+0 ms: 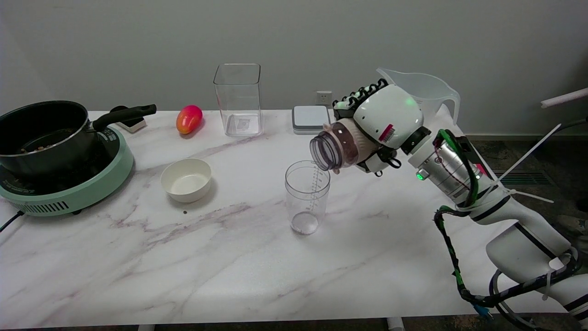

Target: Pour the object into the transparent cup.

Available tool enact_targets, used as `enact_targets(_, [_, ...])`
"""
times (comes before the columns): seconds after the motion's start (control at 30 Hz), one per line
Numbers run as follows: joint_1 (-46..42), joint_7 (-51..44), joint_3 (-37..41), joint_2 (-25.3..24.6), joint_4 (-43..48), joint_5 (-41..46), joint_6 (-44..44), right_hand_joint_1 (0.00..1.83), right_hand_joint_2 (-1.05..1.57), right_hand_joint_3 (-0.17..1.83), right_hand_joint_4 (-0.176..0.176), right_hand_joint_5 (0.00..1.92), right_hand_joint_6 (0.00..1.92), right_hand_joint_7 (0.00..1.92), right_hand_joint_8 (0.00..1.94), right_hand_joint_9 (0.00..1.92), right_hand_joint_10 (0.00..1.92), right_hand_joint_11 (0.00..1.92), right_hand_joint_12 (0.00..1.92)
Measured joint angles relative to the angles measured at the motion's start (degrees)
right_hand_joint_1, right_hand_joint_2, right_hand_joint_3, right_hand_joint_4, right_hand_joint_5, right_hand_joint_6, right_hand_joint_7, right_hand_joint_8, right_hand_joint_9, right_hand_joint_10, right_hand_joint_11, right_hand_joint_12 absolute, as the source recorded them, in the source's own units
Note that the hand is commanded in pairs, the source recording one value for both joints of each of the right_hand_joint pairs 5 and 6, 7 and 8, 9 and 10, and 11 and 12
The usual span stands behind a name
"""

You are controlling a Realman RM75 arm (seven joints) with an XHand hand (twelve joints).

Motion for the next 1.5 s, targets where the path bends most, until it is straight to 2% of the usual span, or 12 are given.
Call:
enact_targets(0.6, [0.51,4.36,0.7,0.13,3.2,-10.68,-2.81,1.5,0.66,0.83,0.0,1.22,1.22,1.43,1.43,1.29,1.29,1.11,1.11])
enact_targets(1.5, [1.93,7.1,0.58,0.67,4.19,-17.42,-4.05,1.51,0.62,0.85,0.0,1.21,1.21,1.42,1.42,1.29,1.29,1.1,1.1])
